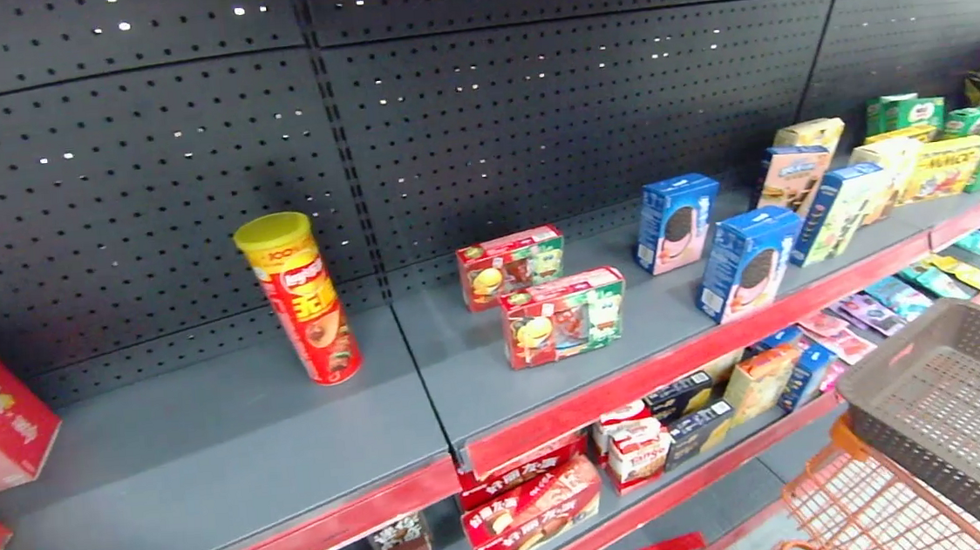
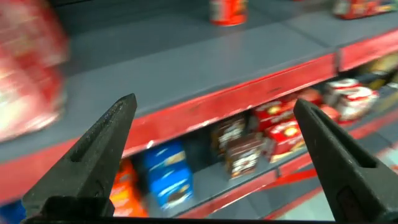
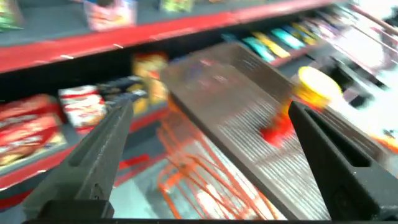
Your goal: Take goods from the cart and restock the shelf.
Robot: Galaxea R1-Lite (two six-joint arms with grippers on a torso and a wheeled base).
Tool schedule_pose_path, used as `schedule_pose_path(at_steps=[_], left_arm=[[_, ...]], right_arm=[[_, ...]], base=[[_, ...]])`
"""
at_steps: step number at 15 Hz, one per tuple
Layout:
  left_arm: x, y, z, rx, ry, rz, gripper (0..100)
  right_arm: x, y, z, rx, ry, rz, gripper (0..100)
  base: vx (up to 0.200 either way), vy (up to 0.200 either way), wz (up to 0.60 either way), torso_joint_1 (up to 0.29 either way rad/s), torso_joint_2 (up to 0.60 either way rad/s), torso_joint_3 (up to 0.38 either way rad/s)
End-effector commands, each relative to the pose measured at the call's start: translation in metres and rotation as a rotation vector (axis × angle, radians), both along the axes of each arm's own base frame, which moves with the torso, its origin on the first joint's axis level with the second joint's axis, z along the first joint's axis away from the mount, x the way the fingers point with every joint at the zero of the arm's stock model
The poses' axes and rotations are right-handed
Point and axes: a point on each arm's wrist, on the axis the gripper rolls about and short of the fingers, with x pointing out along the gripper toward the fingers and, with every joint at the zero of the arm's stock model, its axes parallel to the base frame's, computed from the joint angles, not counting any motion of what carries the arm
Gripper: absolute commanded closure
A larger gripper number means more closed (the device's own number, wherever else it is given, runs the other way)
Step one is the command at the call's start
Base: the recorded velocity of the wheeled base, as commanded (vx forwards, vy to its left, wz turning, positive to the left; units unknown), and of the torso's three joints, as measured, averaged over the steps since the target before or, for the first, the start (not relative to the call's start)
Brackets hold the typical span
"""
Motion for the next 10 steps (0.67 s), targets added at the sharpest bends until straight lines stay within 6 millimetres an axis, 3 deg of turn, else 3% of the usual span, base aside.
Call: schedule_pose_path(at_steps=[1, 4, 10], left_arm=[[0.0001, 0.0, 0.0001, 0.0, 0.001, 0.001, 0], [0.0001, 0.0, 0.0001, -0.001, 0.001, 0.001, 0], [0.0001, 0.0, 0.0001, -0.001, 0.001, 0.001, 0]], right_arm=[[0.0, -0.0002, 0.0, -0.001, 0.001, 0.003, 0], [0.0, -0.0001, -0.0004, -0.001, 0.001, 0.004, 0], [0.0006, -0.0006, -0.0017, -0.015, 0.01, 0.007, 0]], base=[[0.0, 0.0, -0.6, -0.002, 0.0, -0.002], [0.0, 0.0, -0.6, 0.002, 0.0, 0.005], [0.0, 0.0, 0.0, 0.0, 0.0, 0.0]])
